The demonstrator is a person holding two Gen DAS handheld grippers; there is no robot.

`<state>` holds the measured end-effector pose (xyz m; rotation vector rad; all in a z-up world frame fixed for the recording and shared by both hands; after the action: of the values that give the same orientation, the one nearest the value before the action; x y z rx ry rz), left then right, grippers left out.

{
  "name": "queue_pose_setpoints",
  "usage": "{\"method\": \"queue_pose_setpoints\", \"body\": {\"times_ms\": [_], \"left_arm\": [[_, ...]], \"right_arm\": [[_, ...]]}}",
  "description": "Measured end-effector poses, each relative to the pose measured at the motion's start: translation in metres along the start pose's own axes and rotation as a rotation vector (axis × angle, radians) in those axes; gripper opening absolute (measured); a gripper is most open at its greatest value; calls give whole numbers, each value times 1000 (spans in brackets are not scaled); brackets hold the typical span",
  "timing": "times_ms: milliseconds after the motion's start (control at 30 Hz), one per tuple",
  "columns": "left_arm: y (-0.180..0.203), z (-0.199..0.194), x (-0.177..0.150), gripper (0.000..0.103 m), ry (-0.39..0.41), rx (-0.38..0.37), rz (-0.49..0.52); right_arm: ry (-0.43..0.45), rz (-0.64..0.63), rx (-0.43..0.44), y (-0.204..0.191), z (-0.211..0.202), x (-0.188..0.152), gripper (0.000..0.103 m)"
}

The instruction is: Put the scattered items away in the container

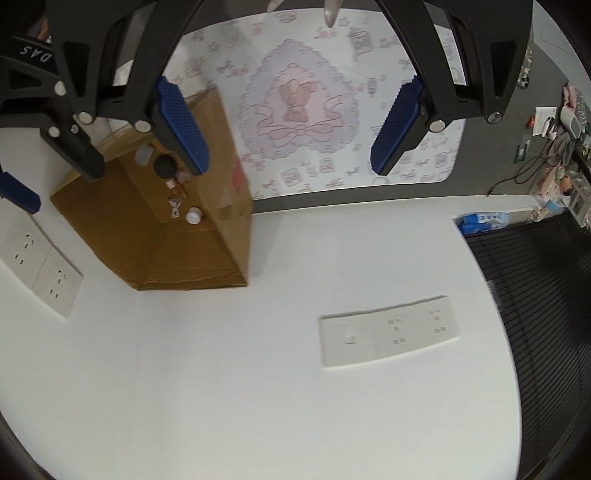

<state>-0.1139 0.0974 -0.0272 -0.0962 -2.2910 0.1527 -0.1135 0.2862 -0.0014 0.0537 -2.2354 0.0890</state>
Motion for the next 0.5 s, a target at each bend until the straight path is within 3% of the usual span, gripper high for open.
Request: {"method": "queue_pose_setpoints", "body": {"times_ms": [500], "left_arm": [[-87,-35,-33,88,13,56,-44]], "right_arm": [[17,-44,48,-89,-26,-11,103]]}}
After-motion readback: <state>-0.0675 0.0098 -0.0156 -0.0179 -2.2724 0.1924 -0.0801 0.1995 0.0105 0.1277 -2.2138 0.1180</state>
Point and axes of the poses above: each gripper's, at about its wrist camera, not at the fingertips, and z roughly the way its jaws point, y to its right, x to its top, the point moved 3 cm from there along z, roughly the way its jaws point, and after that the axes turned 9 degrees about x, right-handed, at the moved point
